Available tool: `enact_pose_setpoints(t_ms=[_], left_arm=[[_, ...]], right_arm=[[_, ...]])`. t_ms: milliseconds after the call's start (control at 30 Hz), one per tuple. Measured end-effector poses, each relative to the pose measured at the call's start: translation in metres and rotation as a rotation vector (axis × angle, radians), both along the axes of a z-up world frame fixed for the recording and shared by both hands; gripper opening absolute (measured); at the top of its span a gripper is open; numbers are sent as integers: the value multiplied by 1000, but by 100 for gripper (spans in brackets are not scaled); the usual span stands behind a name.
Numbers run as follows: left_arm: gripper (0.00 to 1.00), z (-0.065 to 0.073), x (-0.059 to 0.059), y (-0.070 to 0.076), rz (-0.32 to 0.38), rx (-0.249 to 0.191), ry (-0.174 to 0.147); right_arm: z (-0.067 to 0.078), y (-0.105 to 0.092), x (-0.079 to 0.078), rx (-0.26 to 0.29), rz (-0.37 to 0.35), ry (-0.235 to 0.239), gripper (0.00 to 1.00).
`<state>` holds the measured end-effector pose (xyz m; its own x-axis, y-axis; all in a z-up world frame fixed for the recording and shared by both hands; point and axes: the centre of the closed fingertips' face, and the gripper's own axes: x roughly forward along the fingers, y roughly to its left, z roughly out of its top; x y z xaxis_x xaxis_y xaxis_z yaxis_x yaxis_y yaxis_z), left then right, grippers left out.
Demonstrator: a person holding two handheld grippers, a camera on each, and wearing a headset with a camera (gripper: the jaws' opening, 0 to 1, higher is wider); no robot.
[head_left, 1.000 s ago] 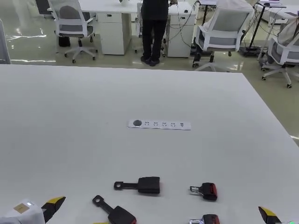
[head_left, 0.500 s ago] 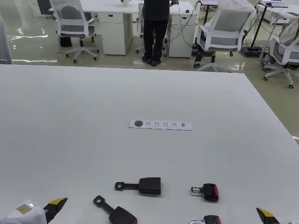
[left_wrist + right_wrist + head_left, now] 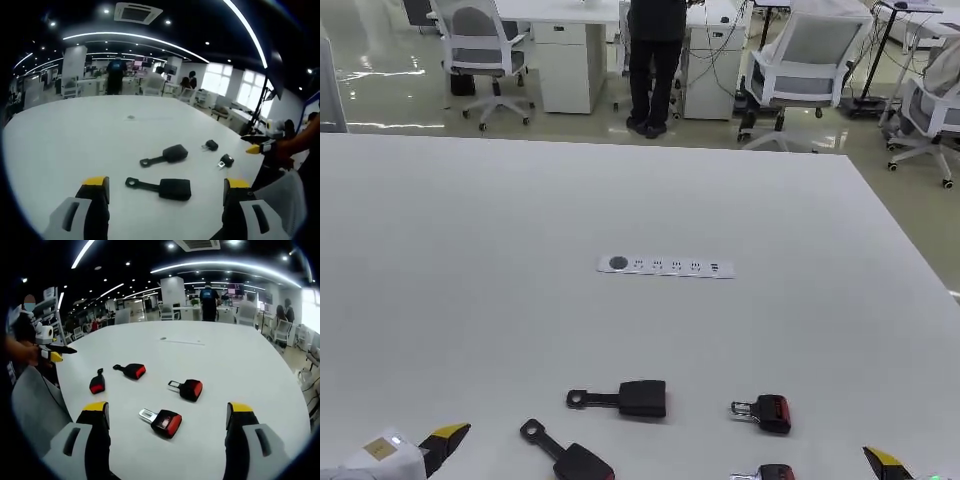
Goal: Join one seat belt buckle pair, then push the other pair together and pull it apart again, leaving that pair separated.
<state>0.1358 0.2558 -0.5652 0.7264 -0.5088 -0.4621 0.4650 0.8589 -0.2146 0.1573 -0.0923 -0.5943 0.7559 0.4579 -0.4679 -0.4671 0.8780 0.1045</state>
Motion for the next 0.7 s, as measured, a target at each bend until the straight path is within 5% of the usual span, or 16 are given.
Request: enact_pose_setpoints(t_ms=[700], left_arm=[[92, -17, 11, -8, -128, 106, -7]], right_arm=[[-16, 20, 4, -69, 156, 57, 93]])
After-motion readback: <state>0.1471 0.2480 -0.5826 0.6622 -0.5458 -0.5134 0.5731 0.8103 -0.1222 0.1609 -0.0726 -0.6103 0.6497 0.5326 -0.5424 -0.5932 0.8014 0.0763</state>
